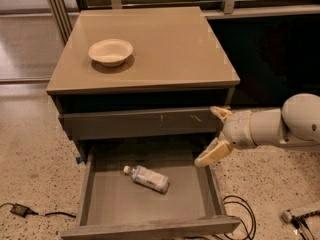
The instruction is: Pick blue plastic bottle from middle drawer and place on counter
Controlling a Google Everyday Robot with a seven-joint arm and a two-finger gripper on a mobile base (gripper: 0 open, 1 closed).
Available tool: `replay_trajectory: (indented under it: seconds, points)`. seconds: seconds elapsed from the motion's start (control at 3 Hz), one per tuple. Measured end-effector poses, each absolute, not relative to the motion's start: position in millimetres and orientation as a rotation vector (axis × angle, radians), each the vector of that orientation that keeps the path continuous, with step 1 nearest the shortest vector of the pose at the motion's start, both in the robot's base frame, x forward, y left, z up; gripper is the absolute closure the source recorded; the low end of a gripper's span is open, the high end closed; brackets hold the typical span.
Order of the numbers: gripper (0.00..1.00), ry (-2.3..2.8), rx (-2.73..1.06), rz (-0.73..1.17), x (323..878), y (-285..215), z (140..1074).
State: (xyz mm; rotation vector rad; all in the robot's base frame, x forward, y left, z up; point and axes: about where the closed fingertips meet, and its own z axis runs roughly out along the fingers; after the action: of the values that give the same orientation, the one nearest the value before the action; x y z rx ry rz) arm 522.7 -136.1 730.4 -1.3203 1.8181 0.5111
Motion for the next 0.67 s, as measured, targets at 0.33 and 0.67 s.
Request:
replay_trajectory:
  seconds: [0.33, 0.67]
  points:
    - [0.0, 1.876, -1.338, 0.536, 537.7, -119.6, 689.1]
    - [0.0, 1.877, -1.339, 0.538, 537.6, -118.7, 688.6]
